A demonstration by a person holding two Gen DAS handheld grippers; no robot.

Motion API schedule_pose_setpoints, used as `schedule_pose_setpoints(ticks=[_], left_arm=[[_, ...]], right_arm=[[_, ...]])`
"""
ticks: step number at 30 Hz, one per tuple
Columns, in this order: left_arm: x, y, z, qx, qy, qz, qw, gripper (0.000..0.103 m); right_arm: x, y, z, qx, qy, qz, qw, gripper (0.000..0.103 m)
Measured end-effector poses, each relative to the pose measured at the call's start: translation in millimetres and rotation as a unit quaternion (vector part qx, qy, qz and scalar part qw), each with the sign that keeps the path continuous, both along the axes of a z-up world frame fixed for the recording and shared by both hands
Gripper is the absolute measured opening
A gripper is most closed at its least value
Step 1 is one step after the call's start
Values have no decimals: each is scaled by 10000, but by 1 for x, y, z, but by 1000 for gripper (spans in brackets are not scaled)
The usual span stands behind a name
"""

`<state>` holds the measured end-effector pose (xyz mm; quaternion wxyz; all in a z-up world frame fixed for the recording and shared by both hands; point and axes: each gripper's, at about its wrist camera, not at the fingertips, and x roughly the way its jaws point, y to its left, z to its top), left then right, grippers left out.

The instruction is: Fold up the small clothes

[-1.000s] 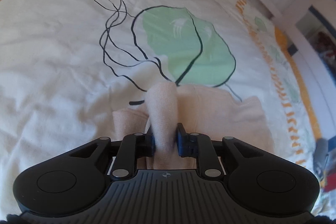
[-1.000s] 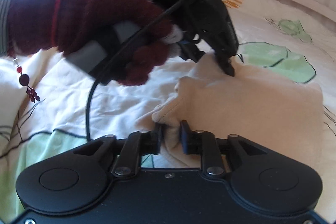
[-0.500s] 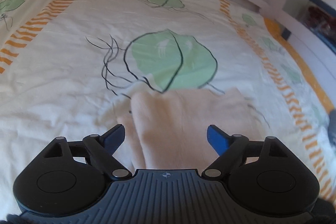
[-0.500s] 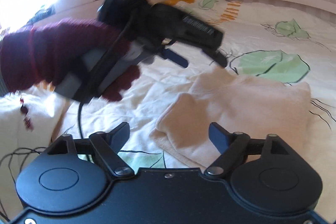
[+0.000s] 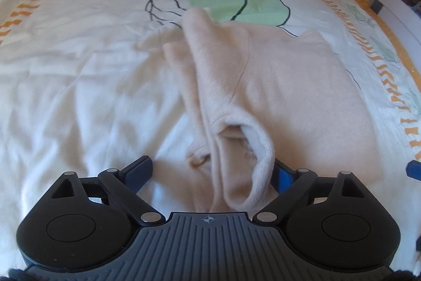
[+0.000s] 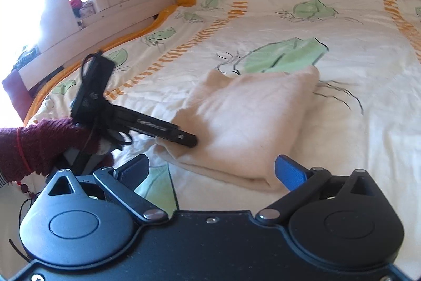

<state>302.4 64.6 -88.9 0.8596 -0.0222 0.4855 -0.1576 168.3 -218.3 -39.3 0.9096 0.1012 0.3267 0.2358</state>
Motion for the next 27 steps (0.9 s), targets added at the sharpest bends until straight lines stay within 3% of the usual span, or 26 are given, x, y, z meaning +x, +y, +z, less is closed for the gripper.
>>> schedule_pose_setpoints(ticks=[8, 17, 22, 27], left_arm=[[-10, 11, 3, 7, 172, 125, 9998, 93], [-20, 33, 0, -542, 235, 522, 9969, 93], [-24, 46, 1, -966, 295, 884, 9909, 93], [-37, 42, 22, -980, 90, 988, 9902, 93]], right_arm=[[-5, -22, -11, 304, 292, -288, 9987, 102], [-2, -34, -18, 541, 479, -372, 9967, 102], [-1, -39, -21, 658, 579, -467, 9951, 102], [0, -43, -21, 718, 561, -503, 9946, 102]])
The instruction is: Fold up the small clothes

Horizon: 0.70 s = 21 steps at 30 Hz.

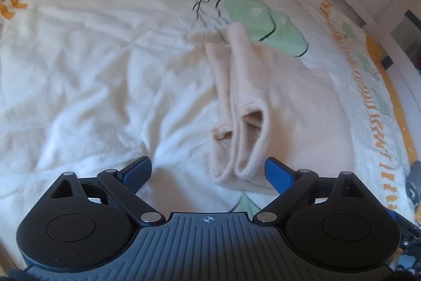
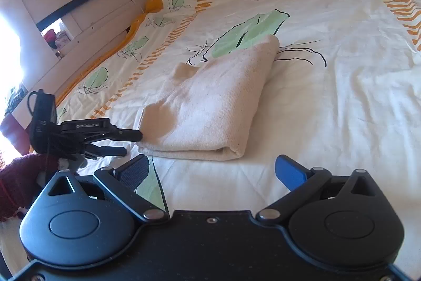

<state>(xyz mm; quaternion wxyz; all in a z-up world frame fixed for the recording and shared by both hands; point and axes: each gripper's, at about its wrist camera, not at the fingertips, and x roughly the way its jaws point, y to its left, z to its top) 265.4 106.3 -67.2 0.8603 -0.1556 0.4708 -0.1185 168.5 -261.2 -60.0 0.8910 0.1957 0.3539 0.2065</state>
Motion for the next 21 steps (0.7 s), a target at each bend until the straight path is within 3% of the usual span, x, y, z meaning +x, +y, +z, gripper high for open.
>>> schedule_pose_setpoints(ticks=[4, 9, 12, 15, 18, 21], left_arm=[[2, -10, 24, -122, -451, -8, 9989, 94], [34, -23, 27, -246, -547, 184, 9980, 94], [49, -21, 9, -307, -279, 340, 9986, 94], [50, -7, -17, -259, 248, 592, 9976, 94], [38, 8, -28, -489, 130, 569, 9971, 93], [33, 3, -22, -139, 133, 273, 9994, 93]], right_arm=[[1, -1, 0, 42, 10, -42, 10000, 102], [0, -2, -2, 34, 50, -60, 10000, 102], [1, -4, -2, 30, 100, -75, 9999, 102], [2, -6, -3, 39, 135, -95, 9999, 102], [5, -8, -5, 66, 169, -108, 9998, 102], [9, -9, -6, 99, 240, -101, 9996, 102]])
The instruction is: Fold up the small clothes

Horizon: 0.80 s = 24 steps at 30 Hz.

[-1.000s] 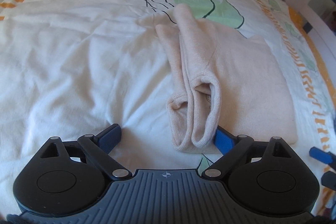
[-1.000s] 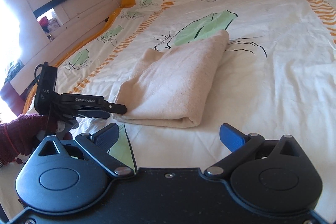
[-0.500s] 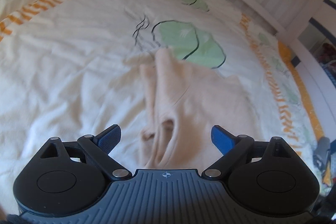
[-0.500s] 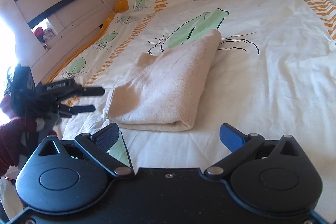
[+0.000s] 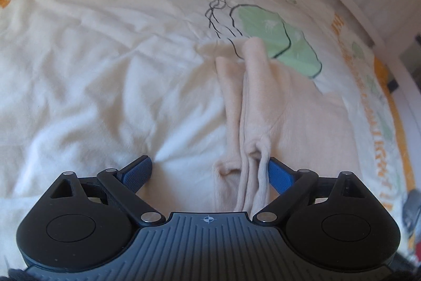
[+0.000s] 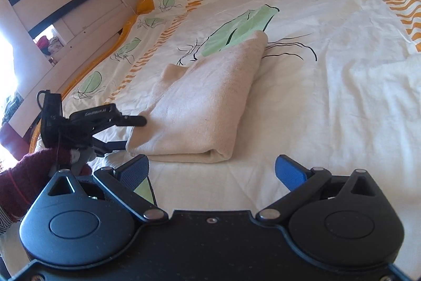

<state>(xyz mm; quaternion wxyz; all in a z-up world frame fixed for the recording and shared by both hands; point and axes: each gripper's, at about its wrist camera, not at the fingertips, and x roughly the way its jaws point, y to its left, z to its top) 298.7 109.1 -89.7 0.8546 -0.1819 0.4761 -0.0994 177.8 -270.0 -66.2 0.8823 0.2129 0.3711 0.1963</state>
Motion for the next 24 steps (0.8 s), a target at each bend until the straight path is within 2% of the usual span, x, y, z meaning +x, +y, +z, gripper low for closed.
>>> schedule_pose_setpoints(ticks=[2, 4, 8, 12, 15, 18, 22, 24], left_arm=[[-2, -2, 1, 121, -8, -119, 9999, 93], [-3, -2, 3, 70, -35, -128, 9999, 94], [-6, -1, 8, -518, -191, -260, 9981, 94], [0, -13, 7, -793, -186, -650, 9946, 94], [8, -20, -2, -894, -19, -776, 9930, 94], [15, -25, -10, -992, 47, -876, 9912, 102], [26, -29, -13, -1097, 86, -934, 9895, 102], [31, -31, -14, -1169, 94, -984, 9882, 102]], right_arm=[[4, -1, 1, 40, 14, 17, 10000, 103], [11, -3, 4, 135, 18, -12, 9999, 103], [35, -11, 11, 373, -25, -68, 9993, 102], [71, -17, 11, 797, 143, -31, 9967, 103], [100, -19, 1, 969, 368, -33, 9946, 103], [124, -20, -13, 1128, 640, 7, 9916, 103], [150, -19, -38, 1428, 1042, 133, 9842, 103], [157, -15, -44, 1548, 1040, 205, 9822, 103]])
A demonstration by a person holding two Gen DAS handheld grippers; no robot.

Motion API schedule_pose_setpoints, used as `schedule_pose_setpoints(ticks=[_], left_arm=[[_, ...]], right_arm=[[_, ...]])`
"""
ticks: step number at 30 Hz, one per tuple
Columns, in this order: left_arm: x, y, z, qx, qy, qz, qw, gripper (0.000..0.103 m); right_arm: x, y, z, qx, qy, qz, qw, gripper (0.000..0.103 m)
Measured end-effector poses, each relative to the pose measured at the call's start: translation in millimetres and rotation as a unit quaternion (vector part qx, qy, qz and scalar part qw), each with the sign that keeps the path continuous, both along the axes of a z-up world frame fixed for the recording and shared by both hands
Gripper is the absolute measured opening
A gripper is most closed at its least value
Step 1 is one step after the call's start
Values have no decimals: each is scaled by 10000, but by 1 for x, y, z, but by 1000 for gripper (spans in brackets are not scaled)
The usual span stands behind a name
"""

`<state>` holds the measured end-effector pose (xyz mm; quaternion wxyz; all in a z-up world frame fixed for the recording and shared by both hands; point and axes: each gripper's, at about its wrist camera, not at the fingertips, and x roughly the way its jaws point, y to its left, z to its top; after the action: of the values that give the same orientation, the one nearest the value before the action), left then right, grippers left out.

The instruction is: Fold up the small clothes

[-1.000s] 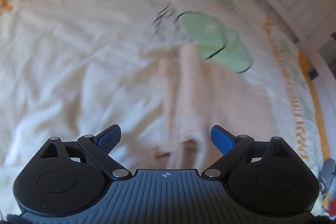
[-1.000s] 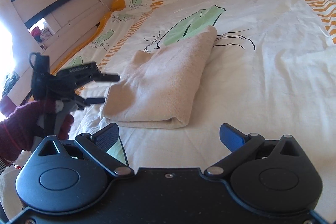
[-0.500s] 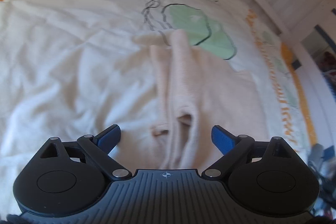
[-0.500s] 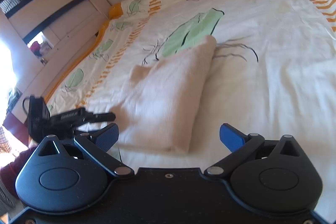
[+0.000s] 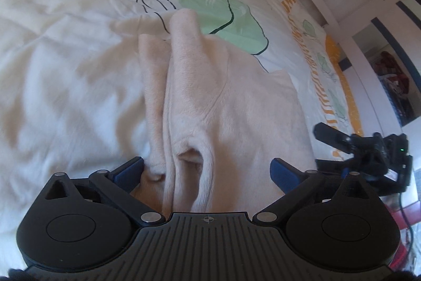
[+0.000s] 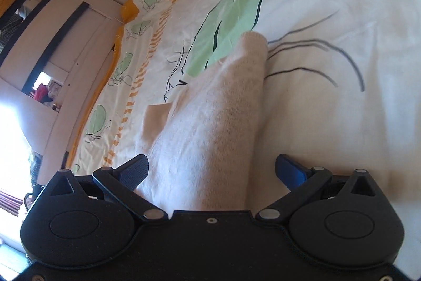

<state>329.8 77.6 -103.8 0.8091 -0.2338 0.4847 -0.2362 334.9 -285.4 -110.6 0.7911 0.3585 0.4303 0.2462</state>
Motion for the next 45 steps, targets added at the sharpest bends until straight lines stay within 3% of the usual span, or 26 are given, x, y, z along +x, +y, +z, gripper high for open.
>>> schedule_pose_setpoints(ticks=[8, 14, 15, 16, 17, 18, 19, 20, 23, 29, 37, 40, 42, 43, 44, 45], left_arm=[[12, -22, 0, 84, -151, -292, 9994, 102], [11, -11, -3, -181, -54, -249, 9995, 100], [13, -9, -2, -185, -1, -240, 9995, 97], [13, -9, -1, -153, 10, -253, 9996, 84], [13, -9, 0, -136, 0, -310, 9994, 72], [13, -10, 0, -157, 12, -378, 9992, 49], [12, -11, -1, -252, 39, -416, 9988, 39], [11, -11, -1, -331, 68, -414, 9986, 37], [7, -18, 5, -317, 3, -477, 9984, 33], [-27, -40, 15, -555, 170, -829, 9949, 32], [-104, -76, 4, -592, 410, -1117, 9911, 32], [-127, -75, 1, -572, 465, -970, 9925, 33], [-138, -70, 1, -326, 350, -826, 9954, 44], [-142, -65, 2, -203, 270, -734, 9967, 48], [-148, -59, 2, -118, 209, -591, 9980, 48], [-151, -52, 3, -78, 202, -440, 9988, 48]], right_arm=[[25, 15, -3, 388, 9, 404, 9984, 103], [23, 11, -5, 532, -47, 403, 9978, 103], [22, 12, -5, 498, -94, 423, 9978, 103], [20, 13, -3, 447, -147, 441, 9979, 103], [20, 15, -2, 324, -165, 439, 9984, 98], [19, 18, 1, 139, -161, 447, 9988, 90], [19, 20, 1, -71, -64, 448, 9990, 62], [19, 21, 2, -191, 15, 424, 9989, 47], [6, 12, 8, -147, -46, 233, 9996, 45], [-45, -3, 36, -534, -92, 106, 9985, 45], [-134, -35, 47, -884, 368, 135, 9953, 46], [-158, -38, 48, -1156, 374, 108, 9925, 55], [-170, -37, 47, -1436, 375, 6, 9889, 66], [-176, -37, 47, -1568, 380, -49, 9869, 77], [-181, -37, 46, -1675, 380, -92, 9851, 84], [-187, -37, 45, -1784, 365, -151, 9832, 85]])
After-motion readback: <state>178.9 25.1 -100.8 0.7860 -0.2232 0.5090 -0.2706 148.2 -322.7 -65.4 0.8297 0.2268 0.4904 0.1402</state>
